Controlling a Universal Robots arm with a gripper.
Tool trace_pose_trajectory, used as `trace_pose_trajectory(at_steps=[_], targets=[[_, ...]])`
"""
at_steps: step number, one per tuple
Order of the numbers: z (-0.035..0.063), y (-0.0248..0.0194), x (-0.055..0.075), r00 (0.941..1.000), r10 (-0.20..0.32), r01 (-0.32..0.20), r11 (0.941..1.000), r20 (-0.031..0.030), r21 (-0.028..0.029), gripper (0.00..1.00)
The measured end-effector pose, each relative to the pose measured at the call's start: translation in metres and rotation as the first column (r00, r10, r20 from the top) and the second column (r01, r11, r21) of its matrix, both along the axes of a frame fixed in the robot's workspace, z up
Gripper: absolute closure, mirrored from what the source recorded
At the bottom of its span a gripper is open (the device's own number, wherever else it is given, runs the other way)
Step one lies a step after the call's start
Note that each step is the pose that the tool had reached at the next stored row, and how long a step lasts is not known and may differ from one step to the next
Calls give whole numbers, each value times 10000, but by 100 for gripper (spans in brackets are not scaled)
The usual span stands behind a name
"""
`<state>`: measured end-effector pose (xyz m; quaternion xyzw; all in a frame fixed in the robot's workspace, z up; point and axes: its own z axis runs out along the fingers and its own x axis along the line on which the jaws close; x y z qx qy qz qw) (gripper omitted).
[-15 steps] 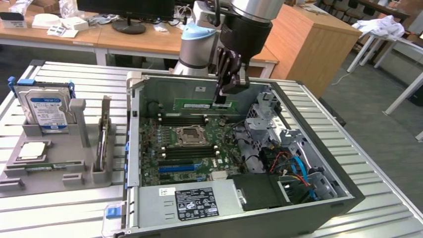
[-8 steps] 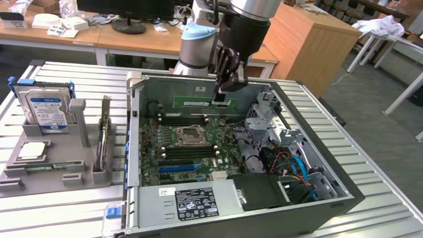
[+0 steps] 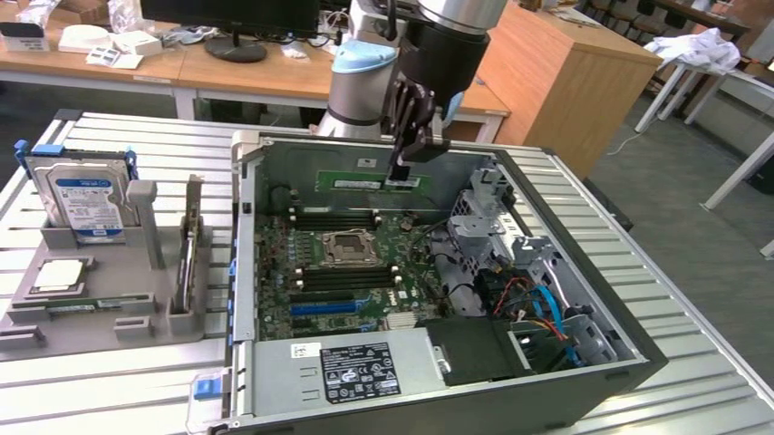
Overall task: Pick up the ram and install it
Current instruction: 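Pick up the ram and move it above insertion slot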
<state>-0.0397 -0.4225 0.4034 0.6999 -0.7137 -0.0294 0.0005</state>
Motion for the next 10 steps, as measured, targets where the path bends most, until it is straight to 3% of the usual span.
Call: trace_pose_trajectory(at_steps=[10], targets=[[-3,124,0,10000,0,0,10000,0,0,89]])
